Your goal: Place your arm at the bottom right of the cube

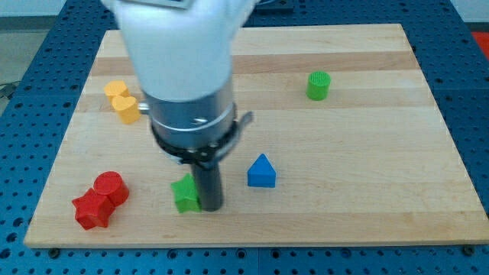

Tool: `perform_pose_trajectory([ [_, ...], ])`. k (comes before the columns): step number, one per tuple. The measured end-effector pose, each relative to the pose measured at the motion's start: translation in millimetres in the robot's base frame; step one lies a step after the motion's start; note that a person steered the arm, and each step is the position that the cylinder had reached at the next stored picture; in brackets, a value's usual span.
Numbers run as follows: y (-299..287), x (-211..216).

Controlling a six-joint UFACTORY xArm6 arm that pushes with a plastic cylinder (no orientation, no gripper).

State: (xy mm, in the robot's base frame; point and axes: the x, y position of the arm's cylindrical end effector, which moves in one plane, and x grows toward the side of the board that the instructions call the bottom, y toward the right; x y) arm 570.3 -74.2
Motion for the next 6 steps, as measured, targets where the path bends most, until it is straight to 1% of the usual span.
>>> perform_pose_trajectory([
  [1,-52,-20],
  [3,-57,-28],
  [5,25,-36],
  [6,22,-36],
])
